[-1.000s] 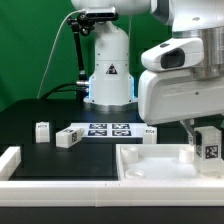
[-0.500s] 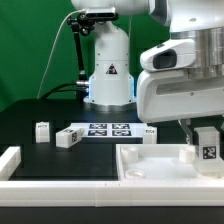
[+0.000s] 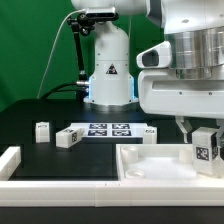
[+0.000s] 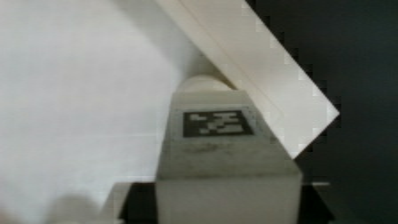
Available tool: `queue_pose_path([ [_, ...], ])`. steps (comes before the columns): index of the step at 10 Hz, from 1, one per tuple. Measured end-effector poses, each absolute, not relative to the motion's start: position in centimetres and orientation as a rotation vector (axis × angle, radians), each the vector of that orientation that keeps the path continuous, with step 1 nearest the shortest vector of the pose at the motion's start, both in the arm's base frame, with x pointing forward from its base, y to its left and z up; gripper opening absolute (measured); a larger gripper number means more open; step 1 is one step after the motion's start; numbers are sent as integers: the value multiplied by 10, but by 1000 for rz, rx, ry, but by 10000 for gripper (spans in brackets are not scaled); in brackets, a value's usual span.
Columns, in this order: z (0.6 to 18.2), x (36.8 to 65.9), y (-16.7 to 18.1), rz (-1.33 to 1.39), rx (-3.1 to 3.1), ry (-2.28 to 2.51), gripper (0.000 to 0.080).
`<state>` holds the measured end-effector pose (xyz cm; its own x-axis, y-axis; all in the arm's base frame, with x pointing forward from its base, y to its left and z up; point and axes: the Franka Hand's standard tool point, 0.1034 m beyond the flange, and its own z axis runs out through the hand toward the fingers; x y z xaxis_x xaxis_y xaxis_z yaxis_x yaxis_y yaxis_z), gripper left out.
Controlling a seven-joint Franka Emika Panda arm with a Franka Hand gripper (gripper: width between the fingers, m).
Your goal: Assemble one leg
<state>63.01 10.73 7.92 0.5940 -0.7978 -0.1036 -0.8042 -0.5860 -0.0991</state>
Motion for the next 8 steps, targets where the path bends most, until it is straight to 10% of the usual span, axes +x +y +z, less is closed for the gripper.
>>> queue_pose_path([
  [5, 79, 629, 106, 114, -2511, 1658, 292],
  [6, 79, 629, 106, 107, -2566, 1568, 486],
  [8, 79, 628, 108, 101, -2671, 1381, 613],
])
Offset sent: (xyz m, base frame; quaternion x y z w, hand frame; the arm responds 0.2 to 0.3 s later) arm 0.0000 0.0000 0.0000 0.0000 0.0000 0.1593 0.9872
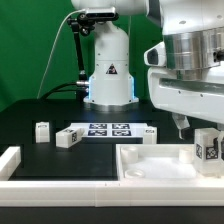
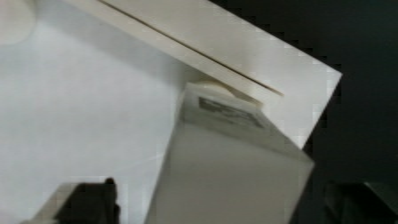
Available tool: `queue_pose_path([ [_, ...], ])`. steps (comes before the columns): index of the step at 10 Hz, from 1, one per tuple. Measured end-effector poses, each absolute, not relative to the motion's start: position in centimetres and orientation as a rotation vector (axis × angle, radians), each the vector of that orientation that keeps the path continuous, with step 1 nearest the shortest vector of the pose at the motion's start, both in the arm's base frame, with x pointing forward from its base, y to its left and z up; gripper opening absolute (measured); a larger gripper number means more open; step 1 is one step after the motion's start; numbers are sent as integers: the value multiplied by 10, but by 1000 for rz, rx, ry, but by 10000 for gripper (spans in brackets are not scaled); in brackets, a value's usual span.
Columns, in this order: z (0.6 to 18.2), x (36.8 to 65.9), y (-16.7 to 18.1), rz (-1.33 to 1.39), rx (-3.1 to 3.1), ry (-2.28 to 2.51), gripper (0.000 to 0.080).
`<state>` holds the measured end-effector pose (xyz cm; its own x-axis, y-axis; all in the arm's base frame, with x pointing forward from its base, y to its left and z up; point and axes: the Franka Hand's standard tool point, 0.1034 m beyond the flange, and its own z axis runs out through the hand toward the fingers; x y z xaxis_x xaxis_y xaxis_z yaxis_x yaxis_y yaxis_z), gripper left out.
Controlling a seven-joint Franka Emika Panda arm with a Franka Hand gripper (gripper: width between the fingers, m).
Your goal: Assemble one leg
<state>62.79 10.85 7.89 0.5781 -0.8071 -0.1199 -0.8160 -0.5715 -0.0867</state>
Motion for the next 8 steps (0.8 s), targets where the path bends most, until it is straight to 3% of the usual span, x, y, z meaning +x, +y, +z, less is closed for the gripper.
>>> queue_pose_path([
  [1, 79, 627, 110, 98, -2742, 1230, 643],
  [8, 80, 627, 114, 13, -3108, 113, 649],
])
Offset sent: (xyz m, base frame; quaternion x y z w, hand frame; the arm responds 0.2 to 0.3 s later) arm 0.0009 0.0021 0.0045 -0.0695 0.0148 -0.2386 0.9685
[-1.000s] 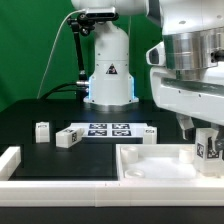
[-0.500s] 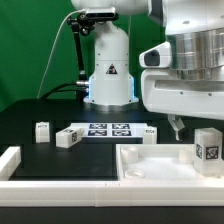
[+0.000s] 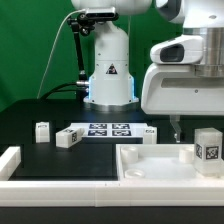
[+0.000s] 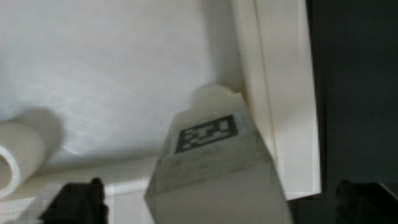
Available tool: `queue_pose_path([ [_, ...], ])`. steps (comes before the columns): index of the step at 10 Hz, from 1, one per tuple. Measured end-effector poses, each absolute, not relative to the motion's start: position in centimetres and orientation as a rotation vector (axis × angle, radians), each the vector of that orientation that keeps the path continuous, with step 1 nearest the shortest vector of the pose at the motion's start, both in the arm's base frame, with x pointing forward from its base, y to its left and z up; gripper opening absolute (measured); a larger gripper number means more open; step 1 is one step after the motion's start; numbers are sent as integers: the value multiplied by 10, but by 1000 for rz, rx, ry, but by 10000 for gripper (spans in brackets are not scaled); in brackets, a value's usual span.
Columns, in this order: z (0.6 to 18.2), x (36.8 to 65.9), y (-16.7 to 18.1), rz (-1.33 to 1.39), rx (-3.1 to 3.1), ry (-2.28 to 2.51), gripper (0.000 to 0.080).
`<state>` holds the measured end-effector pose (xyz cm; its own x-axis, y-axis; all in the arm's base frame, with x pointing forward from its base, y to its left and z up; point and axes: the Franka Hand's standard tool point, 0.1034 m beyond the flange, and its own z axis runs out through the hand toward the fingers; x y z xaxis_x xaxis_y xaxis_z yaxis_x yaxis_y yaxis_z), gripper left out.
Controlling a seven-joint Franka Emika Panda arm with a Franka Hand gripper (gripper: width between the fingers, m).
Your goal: Assemble one leg
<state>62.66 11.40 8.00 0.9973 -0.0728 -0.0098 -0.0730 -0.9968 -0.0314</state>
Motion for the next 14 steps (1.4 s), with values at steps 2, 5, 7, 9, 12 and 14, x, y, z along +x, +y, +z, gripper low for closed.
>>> queue_pose_path([
  [2, 78, 626, 111, 12, -3104, -135, 649],
  [5, 78, 626, 112, 12, -3104, -113, 536],
  [7, 78, 625, 112, 14, -3105, -82, 291],
  [9, 76, 626, 115, -4, -3068, 328, 291],
  [12, 75, 626, 116, -28, -2929, 889, 291],
  [14, 75, 626, 114, -23, -2772, 1240, 291],
])
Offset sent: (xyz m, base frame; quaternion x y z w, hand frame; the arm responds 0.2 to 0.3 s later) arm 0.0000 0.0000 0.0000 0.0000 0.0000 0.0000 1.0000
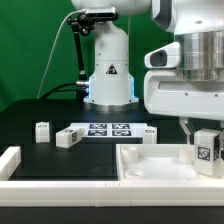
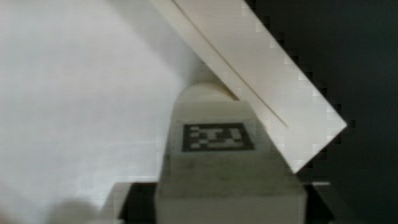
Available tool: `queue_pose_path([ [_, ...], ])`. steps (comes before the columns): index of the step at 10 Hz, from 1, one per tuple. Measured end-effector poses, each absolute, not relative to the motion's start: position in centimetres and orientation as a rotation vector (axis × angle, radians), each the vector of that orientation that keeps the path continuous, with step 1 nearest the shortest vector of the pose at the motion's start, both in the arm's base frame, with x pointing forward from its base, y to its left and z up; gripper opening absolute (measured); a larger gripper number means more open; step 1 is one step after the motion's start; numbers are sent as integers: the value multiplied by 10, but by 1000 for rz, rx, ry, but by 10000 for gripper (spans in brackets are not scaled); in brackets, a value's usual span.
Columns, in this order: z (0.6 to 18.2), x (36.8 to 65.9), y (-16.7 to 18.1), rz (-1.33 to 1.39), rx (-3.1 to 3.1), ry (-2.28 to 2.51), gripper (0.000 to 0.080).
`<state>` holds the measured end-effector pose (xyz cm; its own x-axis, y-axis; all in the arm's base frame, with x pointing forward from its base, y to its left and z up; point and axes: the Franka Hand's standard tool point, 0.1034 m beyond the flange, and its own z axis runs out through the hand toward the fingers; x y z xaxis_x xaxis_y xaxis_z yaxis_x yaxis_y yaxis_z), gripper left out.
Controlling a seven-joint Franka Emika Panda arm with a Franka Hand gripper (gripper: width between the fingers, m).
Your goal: Assemble one leg
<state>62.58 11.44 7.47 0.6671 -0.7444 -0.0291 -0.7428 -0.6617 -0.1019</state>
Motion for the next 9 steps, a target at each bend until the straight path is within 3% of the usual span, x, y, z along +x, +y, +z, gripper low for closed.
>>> queue_pose_path([
  [3, 74, 624, 115, -5, -2430, 1818, 291],
  [6, 74, 624, 113, 47, -2241, 2023, 292],
  [7, 74, 624, 113, 47, -2241, 2023, 347],
  [8, 74, 624, 114, 46, -2259, 2003, 347],
  [9, 74, 624, 114, 41, -2305, 1949, 542],
])
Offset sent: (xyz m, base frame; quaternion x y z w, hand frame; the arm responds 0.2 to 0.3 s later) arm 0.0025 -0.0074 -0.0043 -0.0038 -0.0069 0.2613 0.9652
